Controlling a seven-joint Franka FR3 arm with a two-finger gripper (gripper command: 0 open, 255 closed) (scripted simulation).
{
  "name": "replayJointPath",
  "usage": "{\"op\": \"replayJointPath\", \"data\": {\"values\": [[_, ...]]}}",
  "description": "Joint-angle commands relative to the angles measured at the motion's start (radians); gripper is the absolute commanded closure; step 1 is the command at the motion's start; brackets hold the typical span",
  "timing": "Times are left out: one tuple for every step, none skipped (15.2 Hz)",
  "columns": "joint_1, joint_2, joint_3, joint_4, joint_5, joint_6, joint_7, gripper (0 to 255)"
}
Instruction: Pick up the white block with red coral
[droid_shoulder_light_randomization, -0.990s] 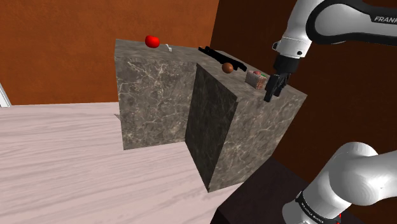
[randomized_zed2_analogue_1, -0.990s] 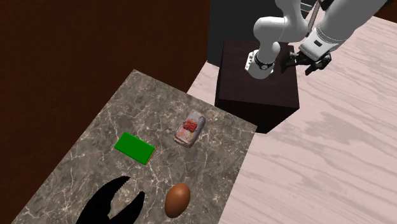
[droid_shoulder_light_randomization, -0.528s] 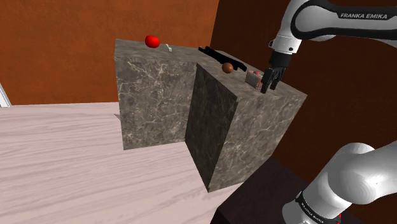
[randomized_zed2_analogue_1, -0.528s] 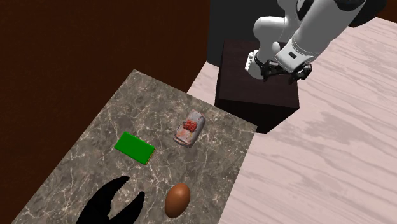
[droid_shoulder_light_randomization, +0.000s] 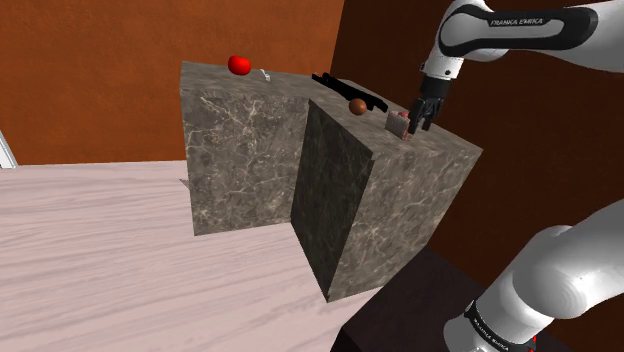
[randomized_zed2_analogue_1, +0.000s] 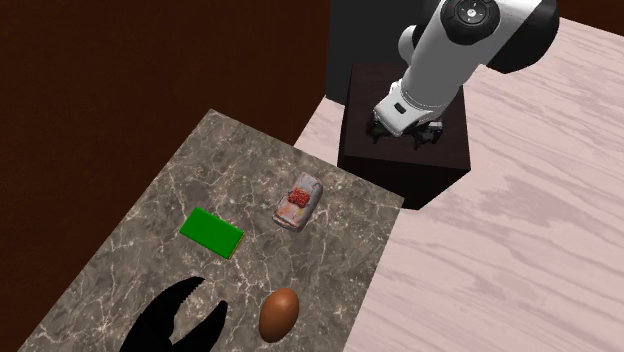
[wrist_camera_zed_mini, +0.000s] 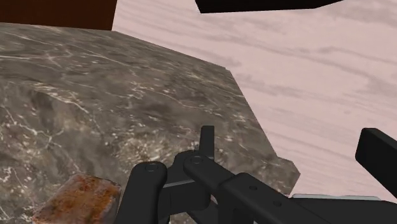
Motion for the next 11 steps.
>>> {"op": "replayJointPath", "data": {"values": [[-0.010,0.064,-0.029,0.058,0.007,0.004,-0.032,0],[-0.016,0.098,-0.043,0.091,0.013,0.003,-0.050,0],[-0.022,0.132,-0.057,0.125,0.020,0.002,-0.067,0],[-0.029,0.167,-0.071,0.160,0.028,-0.001,-0.085,0],[-0.036,0.204,-0.084,0.197,0.037,-0.004,-0.103,0],[-0.044,0.240,-0.097,0.235,0.048,-0.009,-0.121,0],[-0.053,0.278,-0.109,0.275,0.059,-0.014,-0.140,0],[-0.063,0.317,-0.121,0.317,0.072,-0.021,-0.158,0],[-0.073,0.356,-0.132,0.361,0.086,-0.030,-0.176,0],[-0.085,0.397,-0.142,0.407,0.101,-0.039,-0.194,0],[-0.099,0.439,-0.151,0.455,0.117,-0.051,-0.211,0]]}}
